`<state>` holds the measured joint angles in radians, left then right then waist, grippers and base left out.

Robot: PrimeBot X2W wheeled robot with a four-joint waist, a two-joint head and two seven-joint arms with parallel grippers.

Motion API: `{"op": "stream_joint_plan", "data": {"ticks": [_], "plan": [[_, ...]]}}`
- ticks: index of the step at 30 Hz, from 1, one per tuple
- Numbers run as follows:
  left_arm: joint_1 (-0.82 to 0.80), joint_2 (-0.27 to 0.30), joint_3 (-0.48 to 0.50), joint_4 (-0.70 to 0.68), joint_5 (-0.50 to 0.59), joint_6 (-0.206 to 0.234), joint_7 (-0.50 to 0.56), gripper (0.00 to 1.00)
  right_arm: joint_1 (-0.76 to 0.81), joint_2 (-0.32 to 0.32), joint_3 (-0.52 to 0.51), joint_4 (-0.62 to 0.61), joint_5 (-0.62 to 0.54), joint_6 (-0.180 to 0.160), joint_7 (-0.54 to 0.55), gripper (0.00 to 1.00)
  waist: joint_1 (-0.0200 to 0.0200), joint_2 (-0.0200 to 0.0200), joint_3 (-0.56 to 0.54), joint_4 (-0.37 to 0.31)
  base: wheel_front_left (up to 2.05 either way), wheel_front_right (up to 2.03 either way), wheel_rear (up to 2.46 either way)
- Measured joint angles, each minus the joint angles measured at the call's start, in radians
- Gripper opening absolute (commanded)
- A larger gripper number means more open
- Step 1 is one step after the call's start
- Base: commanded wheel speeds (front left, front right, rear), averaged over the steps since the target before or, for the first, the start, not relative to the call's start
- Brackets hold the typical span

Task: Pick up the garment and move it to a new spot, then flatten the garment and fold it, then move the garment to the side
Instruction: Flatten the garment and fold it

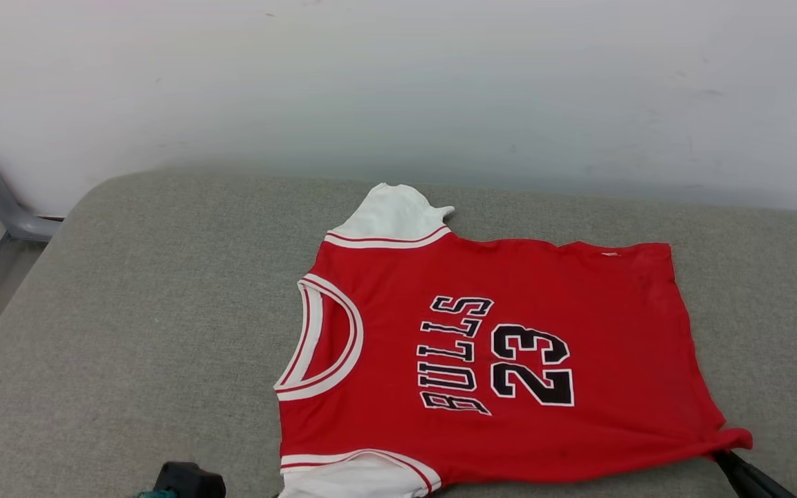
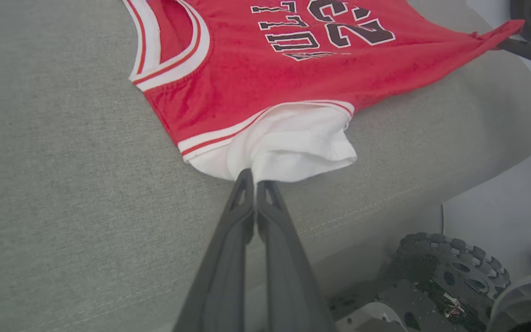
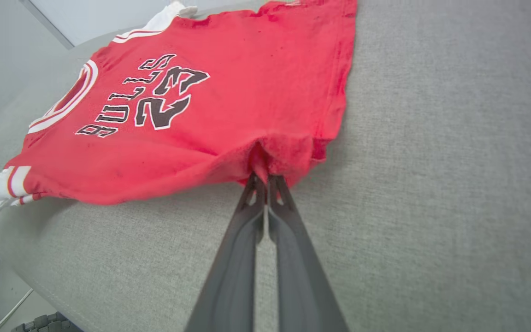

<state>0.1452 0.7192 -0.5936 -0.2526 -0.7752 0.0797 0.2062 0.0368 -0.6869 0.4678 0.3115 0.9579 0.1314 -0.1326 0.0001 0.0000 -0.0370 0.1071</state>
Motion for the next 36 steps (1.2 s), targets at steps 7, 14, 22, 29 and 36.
{"op": "stream_joint_plan", "data": {"ticks": [7, 14, 22, 29, 36], "plan": [[-0.080, 0.005, 0.023, 0.008, 0.032, 0.008, 0.001, 0.00, -0.010, 0.036, -0.040, -0.024, -0.047, 0.000, 0.021, 0.00, 0.0000, 0.0000, 0.015, -0.011, 0.00, 0.00, 0.00], [-0.197, -0.004, 0.034, 0.054, 0.045, -0.012, 0.030, 0.00, -0.083, 0.071, -0.081, -0.018, -0.104, 0.000, 0.071, 0.00, 0.0000, 0.0000, 0.050, -0.027, 0.00, 0.00, 0.00], [-0.371, -0.047, 0.038, 0.144, 0.075, -0.036, 0.051, 0.00, -0.203, 0.123, -0.123, 0.031, -0.193, 0.000, 0.126, 0.00, 0.0001, 0.0001, 0.146, -0.046, 0.00, 0.00, 0.00], [-0.494, -0.089, 0.040, 0.258, 0.097, -0.046, 0.051, 0.00, -0.285, 0.159, -0.133, 0.059, -0.239, 0.000, 0.151, 0.00, 0.0001, 0.0000, 0.222, -0.062, 0.00, 0.00, 0.00], [-0.582, -0.106, 0.033, 0.380, 0.111, -0.072, 0.055, 0.00, -0.345, 0.184, -0.118, 0.100, -0.275, 0.000, 0.186, 0.00, 0.0001, 0.0000, 0.265, -0.078, 0.00, 0.00, 0.00]]}}
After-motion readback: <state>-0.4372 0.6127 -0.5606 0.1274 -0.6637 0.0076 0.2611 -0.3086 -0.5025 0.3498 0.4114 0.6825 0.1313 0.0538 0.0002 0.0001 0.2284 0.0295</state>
